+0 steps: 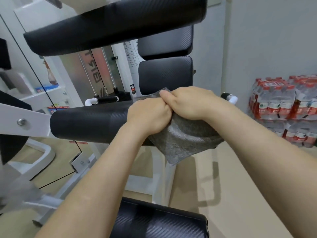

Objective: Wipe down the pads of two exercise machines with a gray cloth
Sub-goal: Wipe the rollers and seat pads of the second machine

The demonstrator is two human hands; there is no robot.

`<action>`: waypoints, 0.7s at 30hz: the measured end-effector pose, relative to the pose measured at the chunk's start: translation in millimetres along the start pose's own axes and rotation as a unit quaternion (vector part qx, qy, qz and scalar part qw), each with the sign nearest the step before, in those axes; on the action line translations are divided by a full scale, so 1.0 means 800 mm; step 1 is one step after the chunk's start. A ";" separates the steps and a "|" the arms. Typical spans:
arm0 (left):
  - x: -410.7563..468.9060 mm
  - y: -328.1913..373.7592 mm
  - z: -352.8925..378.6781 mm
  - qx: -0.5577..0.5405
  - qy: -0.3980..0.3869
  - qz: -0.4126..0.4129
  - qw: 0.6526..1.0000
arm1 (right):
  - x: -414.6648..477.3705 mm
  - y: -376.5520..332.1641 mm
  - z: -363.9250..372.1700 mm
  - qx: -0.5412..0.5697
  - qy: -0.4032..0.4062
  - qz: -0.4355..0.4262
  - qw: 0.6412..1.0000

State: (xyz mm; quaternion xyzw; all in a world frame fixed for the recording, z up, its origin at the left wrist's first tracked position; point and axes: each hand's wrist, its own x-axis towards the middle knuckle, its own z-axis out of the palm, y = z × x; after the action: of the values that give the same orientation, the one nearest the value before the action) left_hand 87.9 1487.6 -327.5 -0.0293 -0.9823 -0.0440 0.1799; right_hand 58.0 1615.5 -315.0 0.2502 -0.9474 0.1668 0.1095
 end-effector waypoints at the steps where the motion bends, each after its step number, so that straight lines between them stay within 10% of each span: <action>1: 0.016 0.001 -0.001 -0.001 -0.040 -0.012 0.999 | 0.018 0.004 0.000 0.014 -0.028 0.010 0.999; 5: 0.046 0.006 -0.001 -0.011 -0.148 0.030 0.988 | 0.038 0.007 -0.002 -0.094 0.131 0.083 0.983; 8: 0.040 -0.039 -0.011 0.009 -0.146 0.016 0.989 | 0.019 -0.035 0.013 -0.146 0.275 -0.025 0.950; 14: 0.026 -0.207 -0.031 0.065 -0.155 -0.117 0.979 | 0.077 -0.135 0.069 -0.109 -0.069 -0.081 0.988; 21: 0.040 -0.288 -0.035 0.065 -0.133 -0.174 0.973 | 0.167 -0.212 0.100 -0.026 -0.215 -0.166 0.962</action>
State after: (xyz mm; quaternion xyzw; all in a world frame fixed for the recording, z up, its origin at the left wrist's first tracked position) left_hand 50.8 1257.0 -307.6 0.1486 -0.9881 -0.0061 0.0386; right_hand 21.0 1388.4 -305.2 0.4307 -0.8979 0.0643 -0.0644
